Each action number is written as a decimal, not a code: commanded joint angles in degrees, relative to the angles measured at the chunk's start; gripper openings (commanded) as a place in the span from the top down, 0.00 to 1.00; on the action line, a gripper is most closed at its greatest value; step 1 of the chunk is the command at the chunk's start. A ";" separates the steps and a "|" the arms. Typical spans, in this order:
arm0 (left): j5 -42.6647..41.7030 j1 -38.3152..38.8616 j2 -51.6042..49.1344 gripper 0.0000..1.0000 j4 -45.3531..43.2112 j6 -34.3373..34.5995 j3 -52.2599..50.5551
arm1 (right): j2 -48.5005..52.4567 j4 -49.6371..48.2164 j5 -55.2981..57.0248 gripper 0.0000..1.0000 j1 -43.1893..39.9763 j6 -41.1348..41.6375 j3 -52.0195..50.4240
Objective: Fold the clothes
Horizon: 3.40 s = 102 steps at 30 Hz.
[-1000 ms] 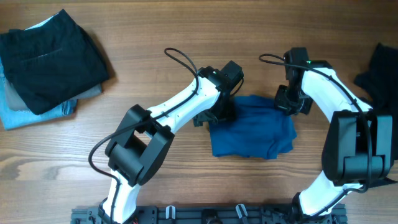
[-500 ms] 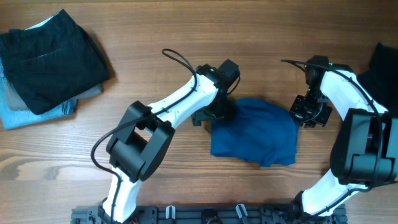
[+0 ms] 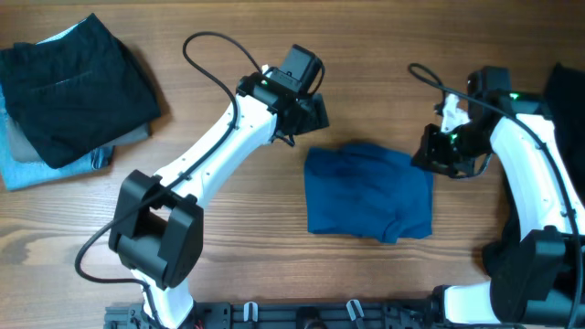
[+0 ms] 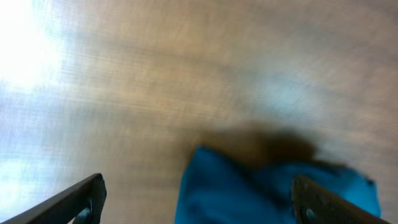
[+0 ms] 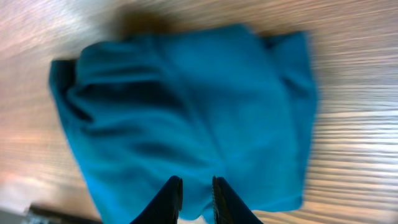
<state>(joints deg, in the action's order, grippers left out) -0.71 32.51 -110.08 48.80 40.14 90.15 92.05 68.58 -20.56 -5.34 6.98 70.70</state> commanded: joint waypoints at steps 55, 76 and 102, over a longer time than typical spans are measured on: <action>-15.56 -6.27 -3.72 0.10 5.68 -12.70 -1.53 | -9.18 -41.68 25.24 0.83 5.64 22.80 -38.91; -36.37 -6.25 -7.04 0.00 -13.31 -12.92 -1.55 | -20.87 -33.68 18.97 0.67 5.66 5.18 -20.76; -44.57 1.60 -21.20 0.96 -30.40 -11.39 -1.53 | -23.43 -29.68 20.33 0.65 5.66 5.01 -20.76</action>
<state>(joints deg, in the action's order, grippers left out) -47.24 37.71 -131.37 17.96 28.69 88.75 69.30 38.61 -0.86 0.45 13.08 48.64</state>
